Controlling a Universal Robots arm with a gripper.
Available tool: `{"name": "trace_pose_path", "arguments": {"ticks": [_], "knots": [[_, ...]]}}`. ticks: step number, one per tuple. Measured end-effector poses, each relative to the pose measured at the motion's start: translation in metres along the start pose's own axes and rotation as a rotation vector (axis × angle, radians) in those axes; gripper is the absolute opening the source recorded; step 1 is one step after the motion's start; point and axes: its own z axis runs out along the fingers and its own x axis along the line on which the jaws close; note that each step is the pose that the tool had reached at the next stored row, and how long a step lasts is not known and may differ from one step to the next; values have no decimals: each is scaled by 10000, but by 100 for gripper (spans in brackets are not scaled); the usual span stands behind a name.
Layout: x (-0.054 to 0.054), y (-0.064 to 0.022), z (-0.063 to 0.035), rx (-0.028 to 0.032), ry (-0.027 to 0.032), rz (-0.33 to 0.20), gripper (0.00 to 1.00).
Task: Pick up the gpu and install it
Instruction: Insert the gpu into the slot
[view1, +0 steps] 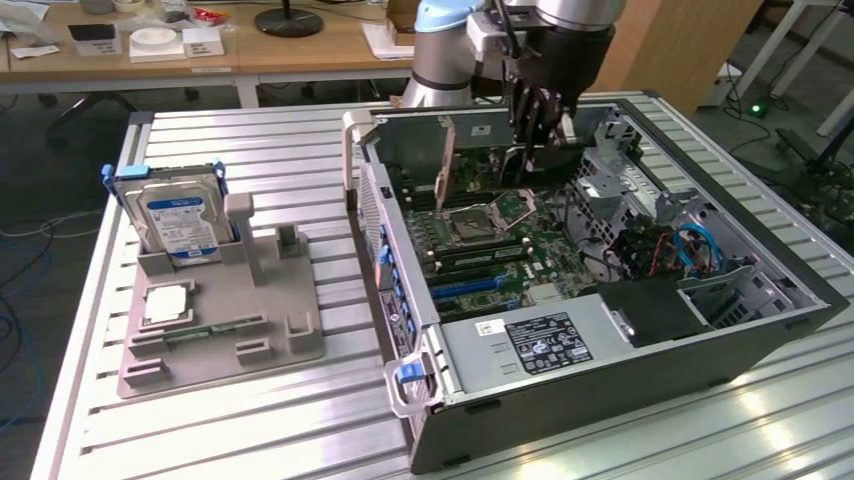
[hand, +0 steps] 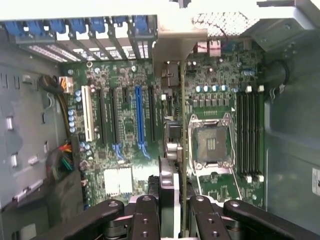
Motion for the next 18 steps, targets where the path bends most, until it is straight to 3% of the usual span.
{"name": "trace_pose_path", "arguments": {"ticks": [3,11,18], "knots": [[5,43,30,-1,0,1,28],[92,43,41,-1,-2,4,28],[112,113,96,-8,-19,-161,28]]}}
